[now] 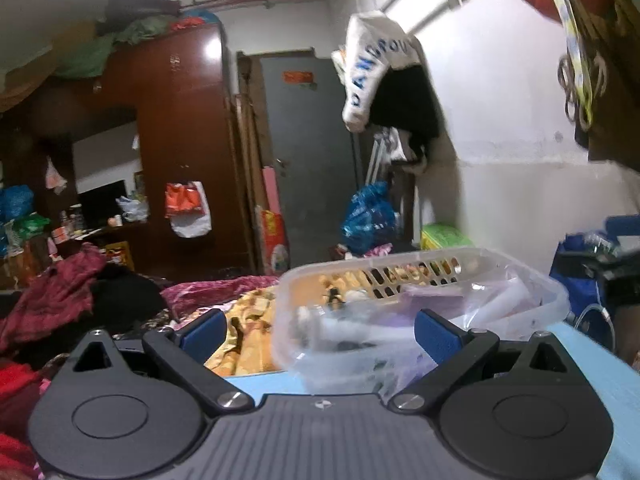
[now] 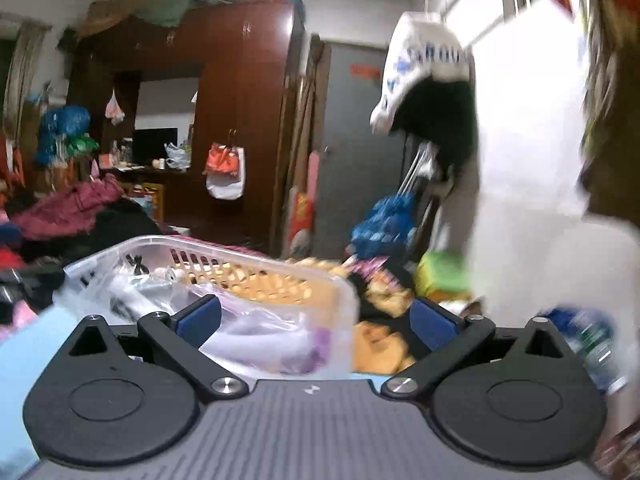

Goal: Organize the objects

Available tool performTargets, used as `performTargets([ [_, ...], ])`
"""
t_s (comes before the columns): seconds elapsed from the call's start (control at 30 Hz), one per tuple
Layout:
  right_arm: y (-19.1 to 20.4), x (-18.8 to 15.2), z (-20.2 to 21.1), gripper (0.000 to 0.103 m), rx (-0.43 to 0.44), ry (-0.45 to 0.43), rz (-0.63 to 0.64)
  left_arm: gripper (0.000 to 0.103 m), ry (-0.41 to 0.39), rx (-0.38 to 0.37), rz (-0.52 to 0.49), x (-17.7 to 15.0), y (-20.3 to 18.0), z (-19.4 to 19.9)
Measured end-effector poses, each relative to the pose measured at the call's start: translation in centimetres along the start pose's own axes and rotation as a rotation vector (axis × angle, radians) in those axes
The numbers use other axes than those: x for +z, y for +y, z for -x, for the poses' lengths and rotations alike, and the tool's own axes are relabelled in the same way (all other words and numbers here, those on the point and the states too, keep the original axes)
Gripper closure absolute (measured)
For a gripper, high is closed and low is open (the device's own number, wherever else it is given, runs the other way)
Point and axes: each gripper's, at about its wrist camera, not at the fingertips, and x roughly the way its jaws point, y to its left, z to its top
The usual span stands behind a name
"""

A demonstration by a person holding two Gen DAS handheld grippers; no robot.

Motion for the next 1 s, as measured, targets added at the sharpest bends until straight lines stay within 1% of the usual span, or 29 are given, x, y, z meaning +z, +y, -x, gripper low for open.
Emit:
performTargets([
  [0.07, 0.1, -0.4, 2.8, 0.000, 0.004, -0.026, 0.016, 0.002, -0.023, -0.007, 0.007, -0.5, 0.5, 2.6],
  [0.1, 0.0, -0.6, 4.1, 0.000, 0.015, -0.015, 0.005, 0.002, -0.029, -0.012, 0.007, -0.9, 0.7, 4.1],
  [0.13, -0.3, -0.7, 5.1, 0.000, 0.040, 0.006, -0.008, 0.002, -0.033, -0.015, 0.009, -1.3, 0.8, 5.4],
  [0.17, -0.7, -0.9, 6.6, 0.000, 0.094, 0.017, -0.035, 0.002, -0.045, -0.023, 0.013, -1.6, 0.8, 6.7],
  [0.23, -1.3, -1.6, 9.3, 0.000, 0.168, 0.016, -0.092, 0.002, -0.078, -0.049, 0.021, -2.4, 0.7, 9.6],
  [0.33, -2.0, -2.6, 12.3, 0.000, 0.249, 0.015, -0.161, 0.002, -0.125, -0.079, 0.059, -3.5, 0.4, 13.0],
  [0.4, -2.0, -3.4, 13.8, 0.000, 0.306, 0.023, -0.161, 0.002, -0.138, -0.111, 0.061, -4.3, -0.3, 14.8],
  [0.43, -1.9, -3.9, 14.3, 0.000, 0.315, 0.025, -0.161, 0.002, -0.145, -0.115, 0.067, -4.6, -0.5, 15.4],
  [0.5, -1.7, -4.8, 14.8, 0.000, 0.299, 0.021, -0.139, 0.002, -0.137, -0.107, 0.057, -5.0, -1.1, 15.9],
  [0.57, -1.8, -6.1, 15.6, 0.000, 0.268, -0.037, -0.154, 0.002, -0.111, -0.113, 0.025, -4.9, -1.8, 15.3],
  [0.6, -1.8, -6.1, 15.5, 0.000, 0.264, -0.053, -0.157, 0.002, -0.099, -0.119, 0.016, -4.7, -2.0, 14.9],
  [0.7, -1.8, -5.0, 14.3, 0.000, 0.259, -0.042, -0.146, 0.002, -0.080, -0.122, 0.023, -4.5, -1.9, 13.6],
  [0.77, -1.7, -4.4, 13.2, 0.000, 0.244, -0.025, -0.138, 0.002, -0.051, -0.122, 0.034, -4.5, -1.7, 12.7],
  [0.83, -1.6, -4.2, 12.4, 0.000, 0.232, -0.005, -0.137, 0.002, -0.038, -0.116, 0.066, -4.5, -1.3, 12.0],
  [0.93, -1.7, -4.6, 12.4, 0.000, 0.234, 0.007, -0.157, 0.002, -0.026, -0.125, 0.091, -4.7, -0.5, 11.6],
  [1.0, -1.9, -5.0, 12.7, 0.000, 0.235, 0.013, -0.169, 0.002, -0.024, -0.111, 0.094, -4.9, -0.5, 11.7],
])
